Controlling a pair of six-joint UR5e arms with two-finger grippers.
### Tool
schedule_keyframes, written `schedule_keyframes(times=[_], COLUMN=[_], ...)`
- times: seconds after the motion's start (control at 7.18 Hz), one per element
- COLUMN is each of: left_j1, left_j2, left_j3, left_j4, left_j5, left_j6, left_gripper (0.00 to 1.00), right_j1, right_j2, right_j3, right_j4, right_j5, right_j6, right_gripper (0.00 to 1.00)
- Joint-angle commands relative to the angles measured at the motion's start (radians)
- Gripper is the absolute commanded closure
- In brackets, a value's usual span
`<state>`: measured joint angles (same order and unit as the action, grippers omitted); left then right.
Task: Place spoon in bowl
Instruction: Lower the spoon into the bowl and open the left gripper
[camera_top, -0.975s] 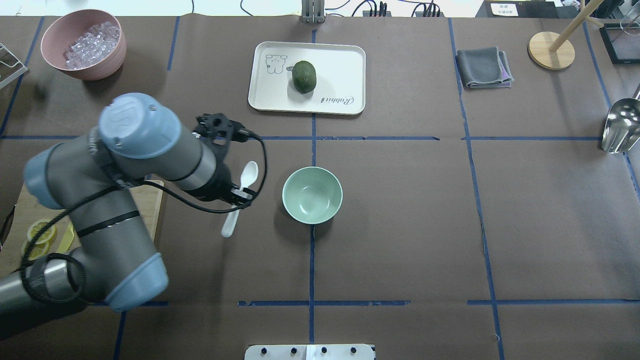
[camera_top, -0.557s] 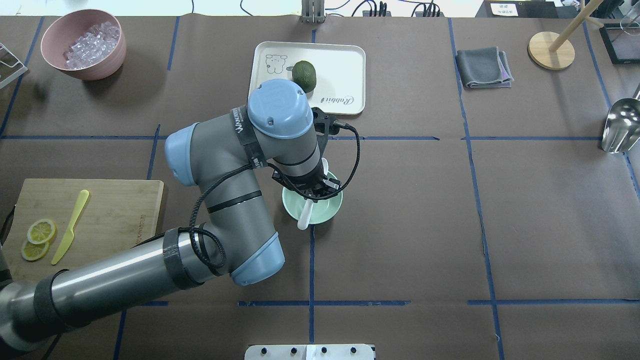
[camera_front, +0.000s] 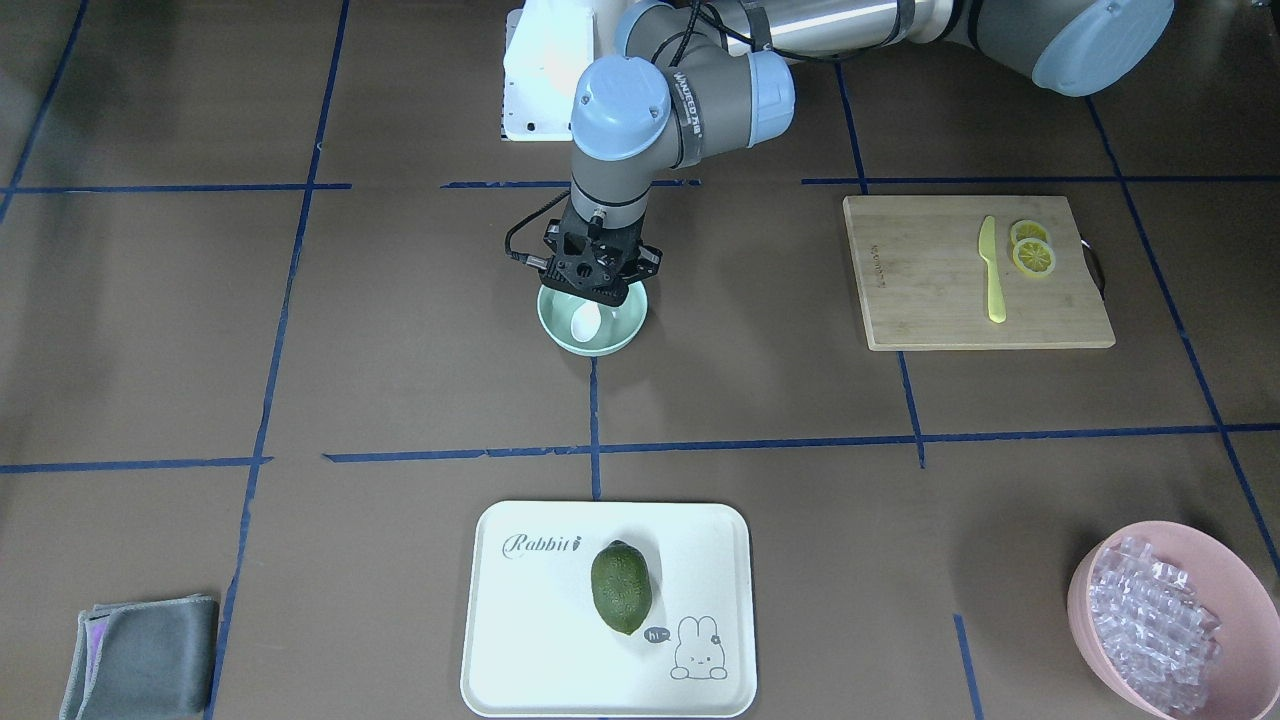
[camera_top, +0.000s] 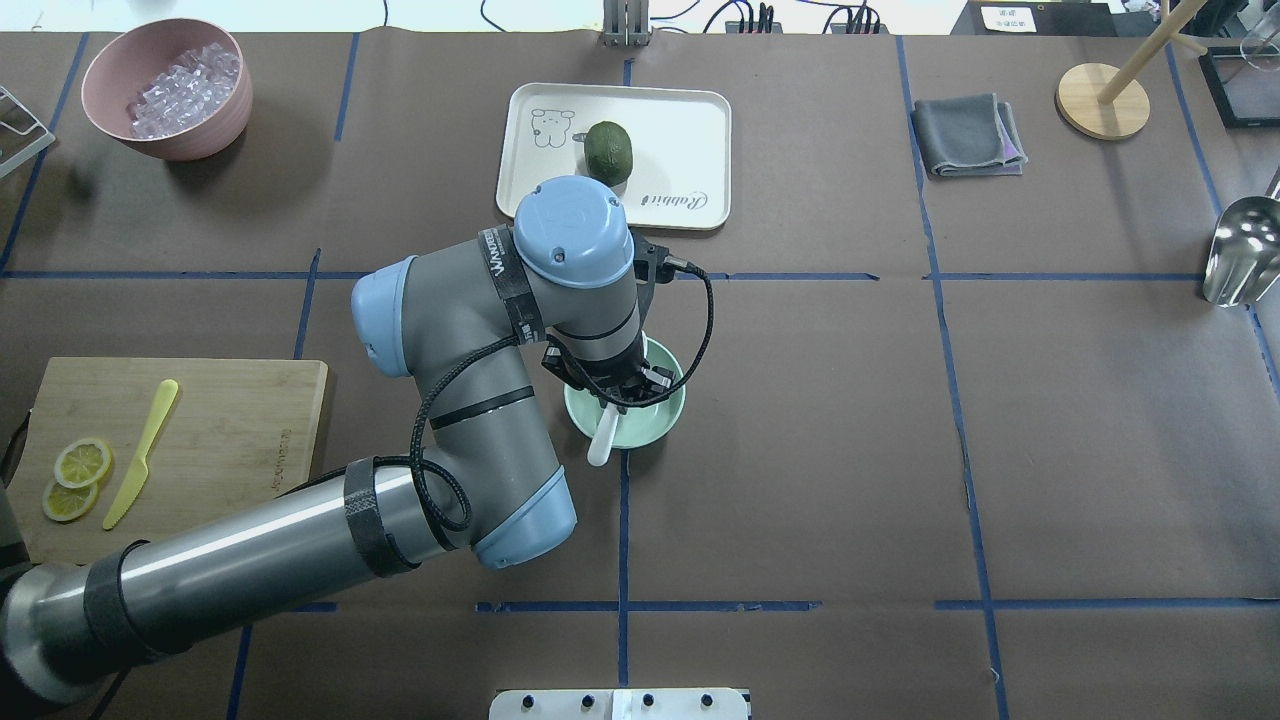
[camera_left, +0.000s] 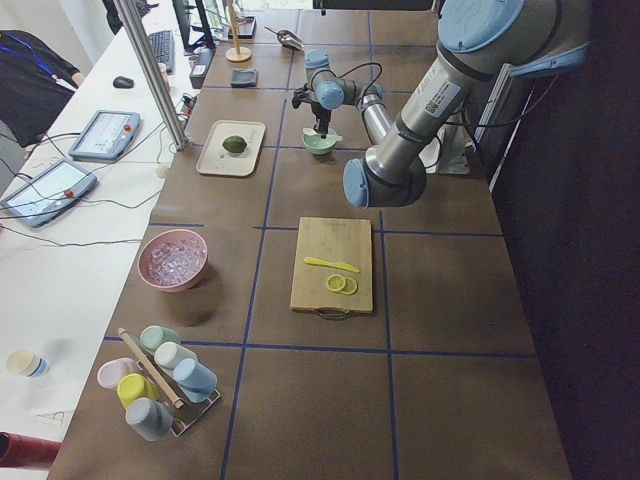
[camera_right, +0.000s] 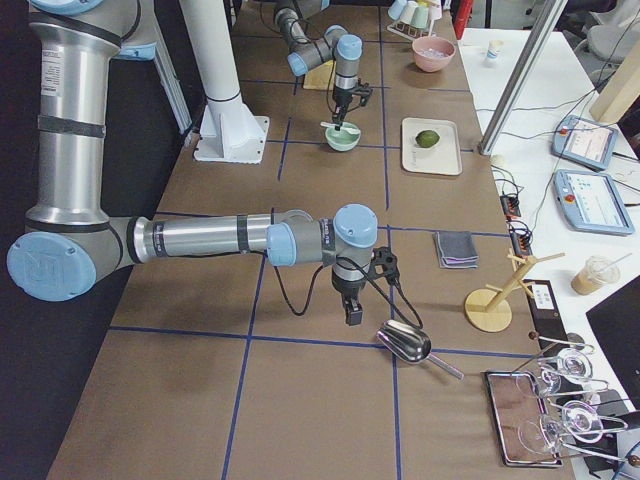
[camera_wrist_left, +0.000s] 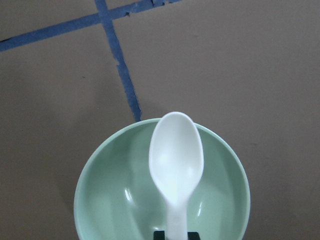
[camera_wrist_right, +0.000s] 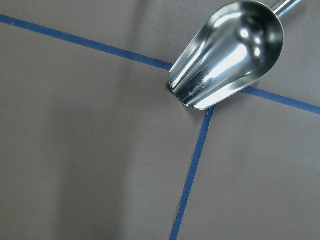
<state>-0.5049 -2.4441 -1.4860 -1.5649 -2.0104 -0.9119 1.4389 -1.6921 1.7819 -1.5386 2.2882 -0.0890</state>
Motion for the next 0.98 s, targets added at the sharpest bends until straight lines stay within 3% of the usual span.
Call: schedule_keyframes(times=[0.0,0.14,0.56,0.84], left_j1=[0.008,0.008,-0.027,-0.11], left_j2=[0.005,0.005,0.031,0.135], left_j3=[-0.002,-0.006,-0.026,-0.112], left_j4=[-0.003,-0.004,0.003,0.003], left_j5=[0.002,0.002,-0.013,-0.098], left_j6=[0.001,0.001,0.002,0.018], left_gripper=[0.08,0.0,0.0,0.0], right_j1=[0.0,0.0,0.0,0.0], right_j2=[0.0,0.0,0.0,0.0], right_j3=[-0.001,0.001,-0.002,0.002], right_j4=[0.0,0.0,0.0,0.002], right_j5=[0.0,0.0,-0.001,0.0], right_j6=[-0.001,0.0,0.0,-0.002], right_gripper=[0.0,0.0,0.0,0.0])
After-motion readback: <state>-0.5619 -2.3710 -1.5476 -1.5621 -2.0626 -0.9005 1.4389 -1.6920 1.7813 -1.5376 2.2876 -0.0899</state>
